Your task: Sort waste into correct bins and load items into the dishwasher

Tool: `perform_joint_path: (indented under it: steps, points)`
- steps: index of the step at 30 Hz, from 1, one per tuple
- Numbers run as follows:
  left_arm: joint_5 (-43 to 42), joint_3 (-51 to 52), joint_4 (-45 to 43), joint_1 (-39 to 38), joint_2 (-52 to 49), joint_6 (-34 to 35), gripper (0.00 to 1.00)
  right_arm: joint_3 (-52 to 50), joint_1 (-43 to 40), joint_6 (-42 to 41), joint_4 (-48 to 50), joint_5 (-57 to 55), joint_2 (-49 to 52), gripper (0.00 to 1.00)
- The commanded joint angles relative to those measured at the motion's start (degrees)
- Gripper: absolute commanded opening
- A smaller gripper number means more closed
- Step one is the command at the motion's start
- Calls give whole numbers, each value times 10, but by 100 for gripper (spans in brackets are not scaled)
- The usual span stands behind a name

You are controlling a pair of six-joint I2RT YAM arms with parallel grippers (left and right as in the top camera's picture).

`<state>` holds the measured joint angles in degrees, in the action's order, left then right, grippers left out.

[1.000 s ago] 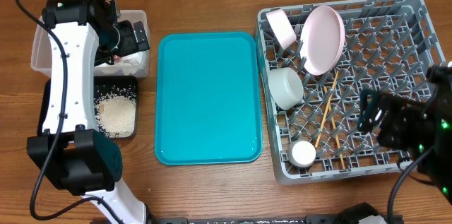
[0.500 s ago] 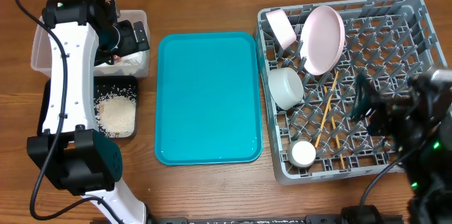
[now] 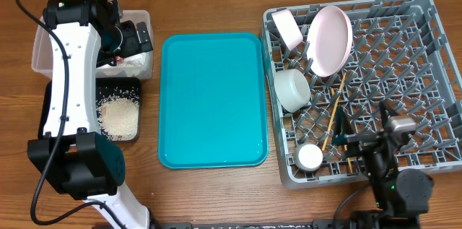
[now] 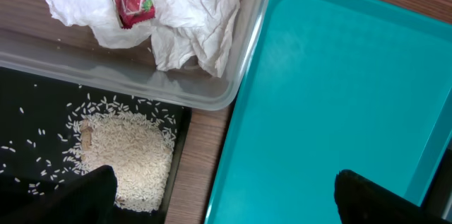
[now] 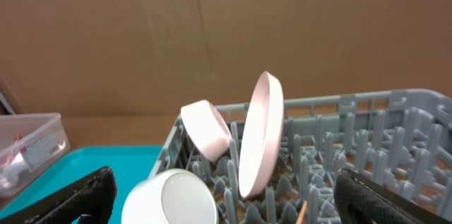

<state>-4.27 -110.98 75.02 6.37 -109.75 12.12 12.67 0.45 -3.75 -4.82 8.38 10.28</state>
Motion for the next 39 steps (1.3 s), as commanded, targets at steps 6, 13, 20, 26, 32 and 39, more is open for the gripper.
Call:
perform_joint_path:
  steps: [6, 13, 20, 26, 32, 39]
  points:
    - [-2, -11, -1, -2, -1, 3, 100, -106, -2, 4, 47, 7, -75, 100]
    - [-2, -11, -1, -2, -1, 3, 100, -122, -2, 4, 16, -4, -102, 100]
    - [-2, -11, -1, -2, -1, 3, 100, -122, -2, 4, 9, -4, -101, 100]
    - [-2, -11, -1, -2, -1, 3, 100, -122, -2, 4, 9, -4, -101, 100]
    - [-2, -11, -1, -2, -1, 3, 100, -122, -2, 4, 9, -4, -101, 100]
    - [-2, -11, -1, -2, -1, 3, 100, -122, -2, 4, 9, -3, -101, 100]
